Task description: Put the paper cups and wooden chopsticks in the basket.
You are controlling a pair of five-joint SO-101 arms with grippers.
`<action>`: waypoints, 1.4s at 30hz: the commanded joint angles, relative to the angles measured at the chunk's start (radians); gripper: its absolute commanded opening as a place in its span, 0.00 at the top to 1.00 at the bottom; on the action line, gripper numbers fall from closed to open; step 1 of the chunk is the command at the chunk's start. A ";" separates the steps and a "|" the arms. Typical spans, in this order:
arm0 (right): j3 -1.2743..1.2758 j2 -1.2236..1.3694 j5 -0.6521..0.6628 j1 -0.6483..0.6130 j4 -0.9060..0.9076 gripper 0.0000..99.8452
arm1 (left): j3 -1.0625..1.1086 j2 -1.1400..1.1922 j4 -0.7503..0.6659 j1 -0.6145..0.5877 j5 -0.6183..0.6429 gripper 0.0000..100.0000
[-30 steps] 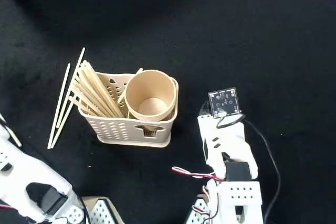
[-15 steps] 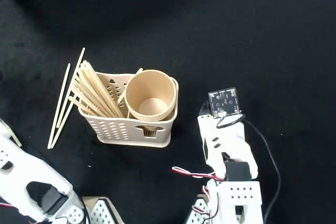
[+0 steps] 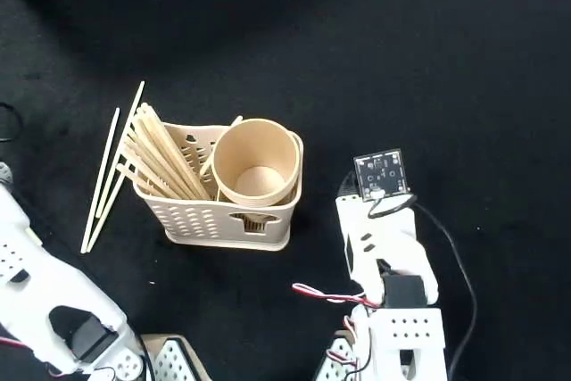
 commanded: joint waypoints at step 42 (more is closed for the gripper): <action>-0.050 -0.010 0.000 -0.002 0.005 0.99 | 0.021 0.247 -0.129 -0.059 -0.044 0.96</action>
